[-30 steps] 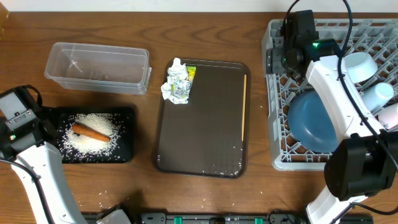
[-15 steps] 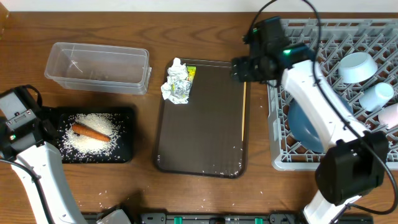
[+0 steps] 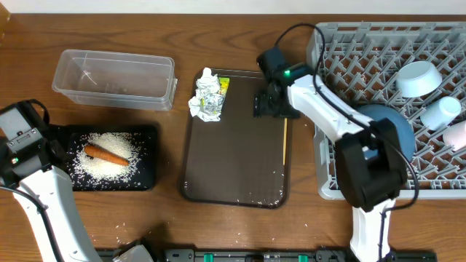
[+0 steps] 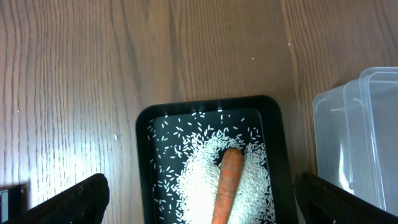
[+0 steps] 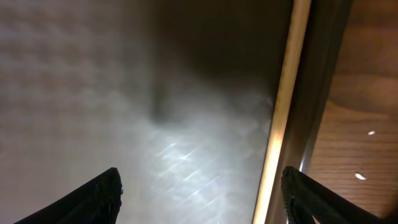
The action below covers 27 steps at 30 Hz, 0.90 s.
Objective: Sort waste into correct bins and load items into the dishwasher rack
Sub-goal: 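Move the right gripper back to the tray and grasp the second chopstick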
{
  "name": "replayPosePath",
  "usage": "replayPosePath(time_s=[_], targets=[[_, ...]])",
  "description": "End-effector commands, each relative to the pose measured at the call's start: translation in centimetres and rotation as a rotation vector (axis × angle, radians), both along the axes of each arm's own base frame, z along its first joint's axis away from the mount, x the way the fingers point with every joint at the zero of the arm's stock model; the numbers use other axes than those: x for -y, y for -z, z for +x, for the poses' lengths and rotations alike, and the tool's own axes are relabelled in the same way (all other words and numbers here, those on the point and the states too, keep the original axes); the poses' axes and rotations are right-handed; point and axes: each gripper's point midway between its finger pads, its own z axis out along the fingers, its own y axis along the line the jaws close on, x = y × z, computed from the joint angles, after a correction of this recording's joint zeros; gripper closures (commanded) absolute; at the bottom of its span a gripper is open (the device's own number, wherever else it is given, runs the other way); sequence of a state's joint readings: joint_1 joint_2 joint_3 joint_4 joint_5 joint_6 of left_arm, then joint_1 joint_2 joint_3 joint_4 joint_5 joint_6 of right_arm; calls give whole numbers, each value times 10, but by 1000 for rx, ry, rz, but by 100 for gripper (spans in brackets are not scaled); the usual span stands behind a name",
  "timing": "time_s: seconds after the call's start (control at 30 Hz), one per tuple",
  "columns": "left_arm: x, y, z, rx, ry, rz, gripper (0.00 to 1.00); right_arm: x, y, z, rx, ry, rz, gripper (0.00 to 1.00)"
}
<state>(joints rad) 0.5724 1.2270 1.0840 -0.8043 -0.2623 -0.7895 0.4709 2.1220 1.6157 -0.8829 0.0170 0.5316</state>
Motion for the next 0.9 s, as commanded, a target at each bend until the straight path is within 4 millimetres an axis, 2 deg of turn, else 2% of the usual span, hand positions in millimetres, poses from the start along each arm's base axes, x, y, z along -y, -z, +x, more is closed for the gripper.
replayPosePath(time_s=[0.0, 0.33, 0.5, 0.67, 0.73, 0.77, 0.83, 0.87], targets=[[-2, 0, -3, -4, -21, 7, 3, 6, 10, -1, -17, 53, -25, 20], [-2, 0, -3, -4, -21, 7, 3, 5, 14, -4, -19, 47, -33, 19], [-2, 0, -2, -4, -21, 6, 3, 11, 23, -9, -29, 51, -54, 19], [-2, 0, -3, -4, -21, 7, 3, 9, 33, -11, -26, 48, -32, 20], [-2, 0, -3, -4, -21, 7, 3, 6, 35, -11, -26, 45, -17, 26], [-2, 0, -3, -4, -21, 7, 3, 5, 35, -12, -30, 44, -9, 32], [-2, 0, -3, -4, -21, 7, 3, 1, 35, -12, -34, 41, 8, 55], [-2, 0, -3, -4, -21, 7, 3, -1, 34, -12, -36, 39, 20, 74]])
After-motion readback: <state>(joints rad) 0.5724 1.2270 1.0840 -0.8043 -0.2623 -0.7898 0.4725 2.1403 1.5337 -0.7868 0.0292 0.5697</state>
